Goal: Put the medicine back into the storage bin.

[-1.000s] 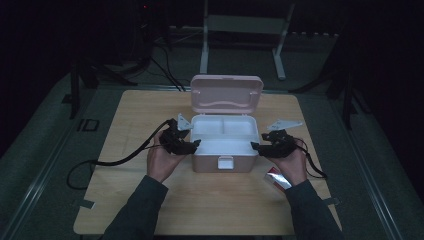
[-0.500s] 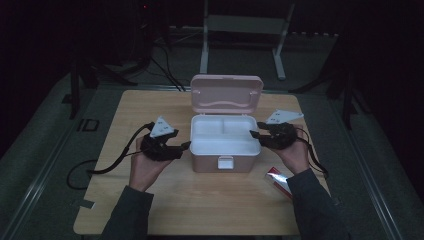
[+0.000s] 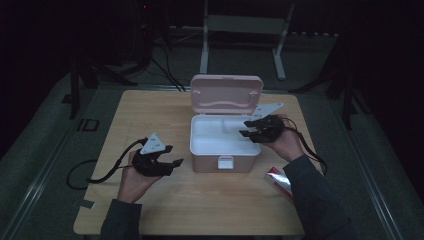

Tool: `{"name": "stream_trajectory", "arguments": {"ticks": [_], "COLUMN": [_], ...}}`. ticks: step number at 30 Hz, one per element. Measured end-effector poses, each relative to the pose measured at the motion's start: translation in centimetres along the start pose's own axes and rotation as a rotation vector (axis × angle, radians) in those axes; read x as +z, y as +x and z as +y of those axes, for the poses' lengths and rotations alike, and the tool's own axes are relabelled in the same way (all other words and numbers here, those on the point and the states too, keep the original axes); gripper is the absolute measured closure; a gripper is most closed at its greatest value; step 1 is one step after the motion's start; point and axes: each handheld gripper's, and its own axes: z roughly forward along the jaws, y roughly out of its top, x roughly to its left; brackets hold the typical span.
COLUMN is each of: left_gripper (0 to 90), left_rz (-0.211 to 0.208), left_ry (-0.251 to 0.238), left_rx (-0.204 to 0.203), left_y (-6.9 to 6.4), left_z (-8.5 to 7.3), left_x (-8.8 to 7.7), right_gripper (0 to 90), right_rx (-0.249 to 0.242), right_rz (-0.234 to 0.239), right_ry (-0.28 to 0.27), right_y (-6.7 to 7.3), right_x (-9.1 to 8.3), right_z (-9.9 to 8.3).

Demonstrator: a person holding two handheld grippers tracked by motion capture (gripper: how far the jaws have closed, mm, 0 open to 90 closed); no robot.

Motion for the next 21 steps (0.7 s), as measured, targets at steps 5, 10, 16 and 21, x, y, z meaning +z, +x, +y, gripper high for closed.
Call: {"name": "stream_trajectory", "arguments": {"ticks": [5, 10, 16, 21], "left_gripper": [38.6, 38.6, 38.6, 38.6], "left_rz": [-0.013, -0.021, -0.024, -0.024], "left_ry": [0.023, 0.039, 0.055, 0.063], "left_rx": [0.02, 0.022, 0.024, 0.026], "left_y": [-0.2, -0.2, -0.4, -0.3], "left_z": [-0.2, -0.5, -0.6, -0.8], "left_x": [0.5, 1.1, 1.5, 1.7], "right_gripper": [65.1, 67.9, 75.1, 76.4], "right_rx": [-0.051, -0.086, -0.144, -0.2], "right_rz": [0.046, 0.106, 0.164, 0.194], "right_ry": [0.05, 0.107, 0.196, 0.272], "right_y": [-0.3, -0.8, -0.9, -0.2], "right_x": [0.9, 1.3, 1.9, 3.2], "right_z": [0.9, 1.6, 2.9, 3.9]}}
